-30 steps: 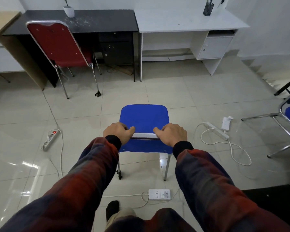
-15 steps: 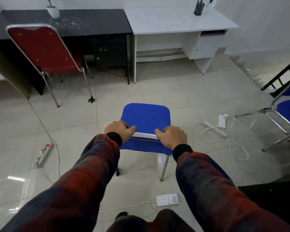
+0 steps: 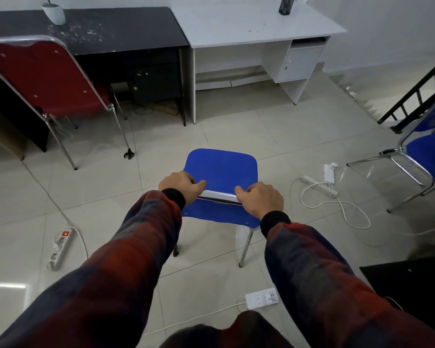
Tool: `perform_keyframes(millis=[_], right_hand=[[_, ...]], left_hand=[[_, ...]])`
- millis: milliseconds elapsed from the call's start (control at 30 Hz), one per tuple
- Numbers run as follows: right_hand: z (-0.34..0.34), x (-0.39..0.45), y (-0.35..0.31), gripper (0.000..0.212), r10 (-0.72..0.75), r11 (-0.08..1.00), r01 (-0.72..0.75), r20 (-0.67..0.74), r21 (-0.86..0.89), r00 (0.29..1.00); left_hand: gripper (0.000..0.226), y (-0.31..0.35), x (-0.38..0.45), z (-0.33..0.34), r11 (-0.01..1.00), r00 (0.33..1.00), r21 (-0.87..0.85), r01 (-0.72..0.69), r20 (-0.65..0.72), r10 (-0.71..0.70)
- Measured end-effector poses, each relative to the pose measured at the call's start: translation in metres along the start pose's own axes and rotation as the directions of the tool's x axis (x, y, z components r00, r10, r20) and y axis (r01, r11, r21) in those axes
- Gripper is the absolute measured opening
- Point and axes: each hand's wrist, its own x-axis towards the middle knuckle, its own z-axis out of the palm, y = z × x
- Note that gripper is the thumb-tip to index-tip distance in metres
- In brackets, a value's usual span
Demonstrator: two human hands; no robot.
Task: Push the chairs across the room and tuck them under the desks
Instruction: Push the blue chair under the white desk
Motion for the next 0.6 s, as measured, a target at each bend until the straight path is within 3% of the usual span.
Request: perform_keyframes(millis=[600], right_hand=[[-0.015, 0.051, 0.011, 0.052, -0.041, 0.999, 0.041, 0.000, -0.030, 0.999]], left_hand=[[0.046, 0.025, 0.038, 0.004, 1.000, 1.000, -0.009, -0.003, -0.006, 0.003]])
